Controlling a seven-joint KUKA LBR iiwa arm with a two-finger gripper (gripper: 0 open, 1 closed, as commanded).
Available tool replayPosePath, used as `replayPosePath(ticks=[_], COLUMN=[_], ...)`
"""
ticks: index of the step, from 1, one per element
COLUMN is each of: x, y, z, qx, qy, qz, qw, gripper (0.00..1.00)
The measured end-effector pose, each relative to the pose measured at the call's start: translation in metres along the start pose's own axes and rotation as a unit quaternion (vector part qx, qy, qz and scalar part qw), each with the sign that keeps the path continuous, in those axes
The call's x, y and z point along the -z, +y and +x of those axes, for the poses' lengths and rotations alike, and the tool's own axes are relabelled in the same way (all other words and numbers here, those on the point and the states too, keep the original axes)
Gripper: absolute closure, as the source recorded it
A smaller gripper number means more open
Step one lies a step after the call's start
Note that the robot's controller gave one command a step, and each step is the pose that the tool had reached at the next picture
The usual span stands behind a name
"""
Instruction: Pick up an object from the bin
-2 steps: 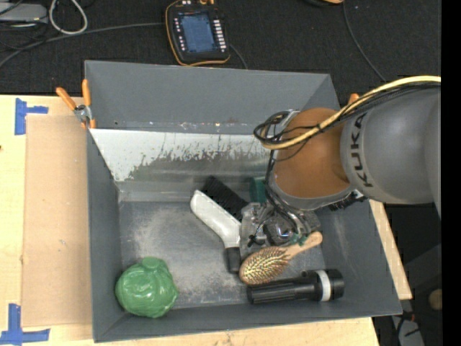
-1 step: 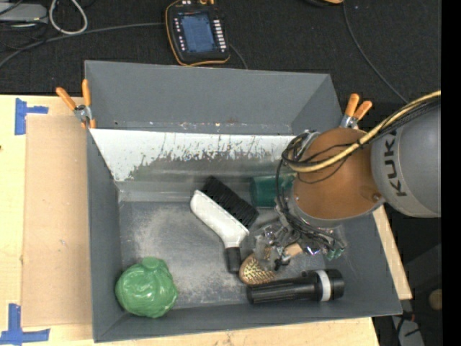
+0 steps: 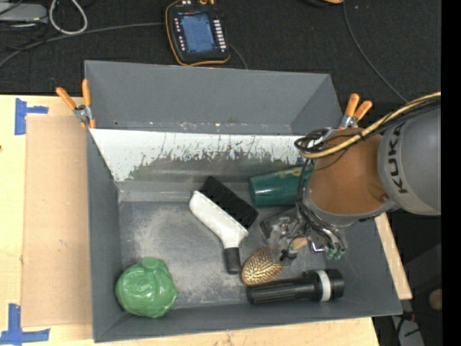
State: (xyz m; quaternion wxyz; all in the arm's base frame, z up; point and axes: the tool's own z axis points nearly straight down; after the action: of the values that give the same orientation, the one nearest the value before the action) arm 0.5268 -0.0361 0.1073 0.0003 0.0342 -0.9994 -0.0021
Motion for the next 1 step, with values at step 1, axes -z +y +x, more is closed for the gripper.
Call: replayPosePath(ticks=[1], x=[0.0021], y=[-0.0326], z=[-0.0201], qx=[0.141], qy=[0.0017], qz=[-0.001], qw=[0.9900], gripper=[1.00])
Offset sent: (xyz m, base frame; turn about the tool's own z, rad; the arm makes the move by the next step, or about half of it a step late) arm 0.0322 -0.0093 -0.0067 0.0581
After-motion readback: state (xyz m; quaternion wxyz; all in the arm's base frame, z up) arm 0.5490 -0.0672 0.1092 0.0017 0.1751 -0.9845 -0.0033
